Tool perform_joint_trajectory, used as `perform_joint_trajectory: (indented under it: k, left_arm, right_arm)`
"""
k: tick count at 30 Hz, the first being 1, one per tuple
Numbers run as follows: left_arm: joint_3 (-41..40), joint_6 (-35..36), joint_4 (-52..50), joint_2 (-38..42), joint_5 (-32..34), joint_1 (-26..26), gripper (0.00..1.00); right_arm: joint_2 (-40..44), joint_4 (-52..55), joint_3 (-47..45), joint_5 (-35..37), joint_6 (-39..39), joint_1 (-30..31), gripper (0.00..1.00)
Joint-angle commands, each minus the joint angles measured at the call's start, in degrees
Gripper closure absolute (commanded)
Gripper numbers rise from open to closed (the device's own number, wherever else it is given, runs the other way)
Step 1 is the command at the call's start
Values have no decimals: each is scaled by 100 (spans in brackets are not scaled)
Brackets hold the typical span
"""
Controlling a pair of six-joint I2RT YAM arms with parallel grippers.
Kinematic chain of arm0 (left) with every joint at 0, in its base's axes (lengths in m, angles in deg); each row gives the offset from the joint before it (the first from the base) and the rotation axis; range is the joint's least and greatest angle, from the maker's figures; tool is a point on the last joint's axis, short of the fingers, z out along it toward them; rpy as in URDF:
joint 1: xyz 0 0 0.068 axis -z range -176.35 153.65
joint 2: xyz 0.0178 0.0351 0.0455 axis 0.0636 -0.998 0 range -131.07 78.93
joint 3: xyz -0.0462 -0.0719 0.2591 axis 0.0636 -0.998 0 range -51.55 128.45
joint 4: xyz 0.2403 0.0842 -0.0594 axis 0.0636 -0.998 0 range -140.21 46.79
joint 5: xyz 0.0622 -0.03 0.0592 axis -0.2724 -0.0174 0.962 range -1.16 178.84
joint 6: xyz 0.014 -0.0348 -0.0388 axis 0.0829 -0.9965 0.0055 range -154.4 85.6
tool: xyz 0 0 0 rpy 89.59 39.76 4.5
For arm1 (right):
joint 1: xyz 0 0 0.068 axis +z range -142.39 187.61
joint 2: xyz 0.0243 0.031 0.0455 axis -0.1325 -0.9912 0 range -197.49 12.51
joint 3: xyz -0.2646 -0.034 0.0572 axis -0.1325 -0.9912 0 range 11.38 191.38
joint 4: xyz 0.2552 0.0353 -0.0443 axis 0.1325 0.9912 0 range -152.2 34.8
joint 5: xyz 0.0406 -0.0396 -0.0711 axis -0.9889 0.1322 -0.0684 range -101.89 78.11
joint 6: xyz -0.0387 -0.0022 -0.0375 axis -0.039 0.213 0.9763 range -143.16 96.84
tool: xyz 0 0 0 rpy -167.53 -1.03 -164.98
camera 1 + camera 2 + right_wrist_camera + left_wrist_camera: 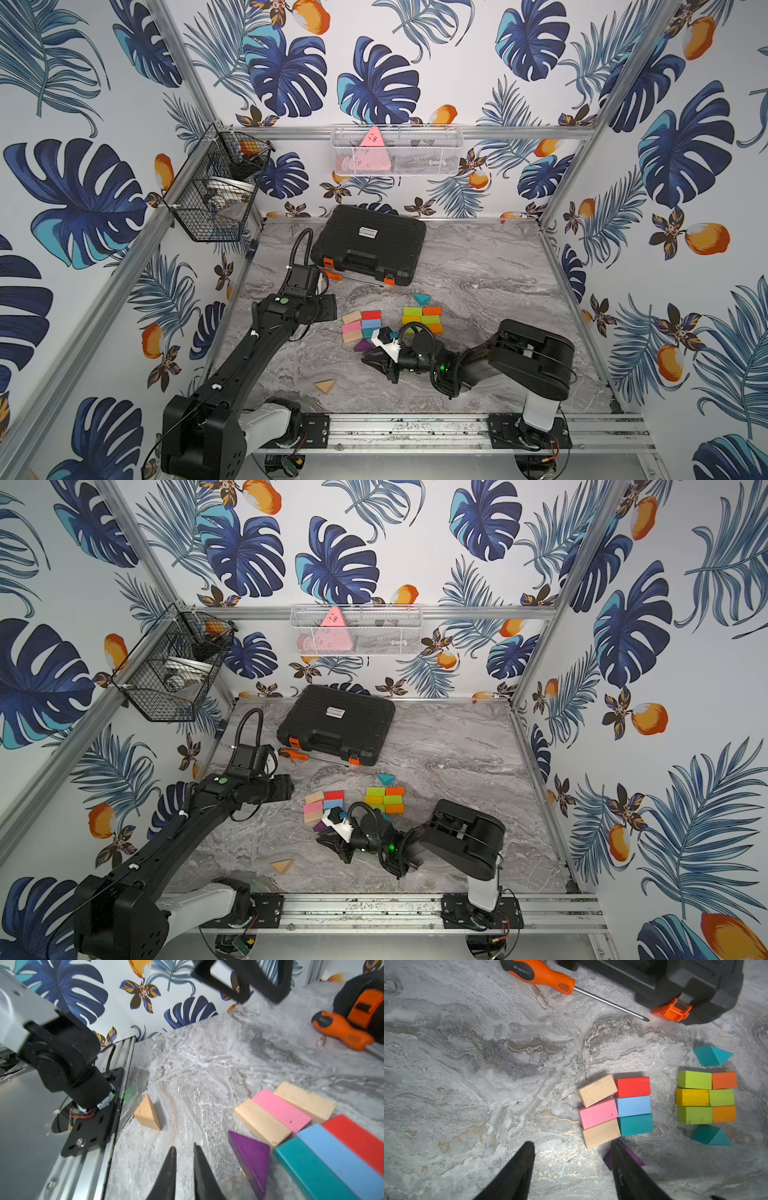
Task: Assemble a piece of candy with building blocks
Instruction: Assemble the building block at the center of the board, then adjust the building block at the center of the board.
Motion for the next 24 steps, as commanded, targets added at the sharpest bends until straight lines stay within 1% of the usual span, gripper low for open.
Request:
perform_joint_trajectory:
  k: [1,3,7,8,11,12,15,18,21,24]
  left_arm:
    - [21,-615,566,-170,-64,-32,40]
    - [-92,-913,1190,-454,-92,-10,44]
    - [256,-1081,1478,-1373,153,56,55]
    - [349,-1147,1559,-1556,252,98,60]
    - [595,-1216,1793,-2057,556,346,71]
    - [693,-1218,1809,-2265,644,428,73]
    - [836,-1265,1889,-2810,680,513,77]
    - [876,-1293,2067,-3145,742,586,79]
    - [972,-1254,2096,-3439,736,666,82]
    - [943,-1244,2179,-3569,723,756,83]
  right_arm:
    - [610,1236,71,273,424,-7,81]
    - [996,1540,18,473,492,-24,81]
    - [1604,1974,-223,605,563,-112,81]
    - [1787,2112,-314,698,642,-121,80]
    - [2258,2305,-628,992,740,-201,80]
    - [2400,2339,-723,1045,723,-240,80]
    - [2848,2553,-943,1109,714,-357,80]
    - [3181,2789,-1086,1285,751,-413,80]
    - [3338,2788,-1208,1321,715,-493,79]
    - [3324,2836,-1175,1262,730,-544,79]
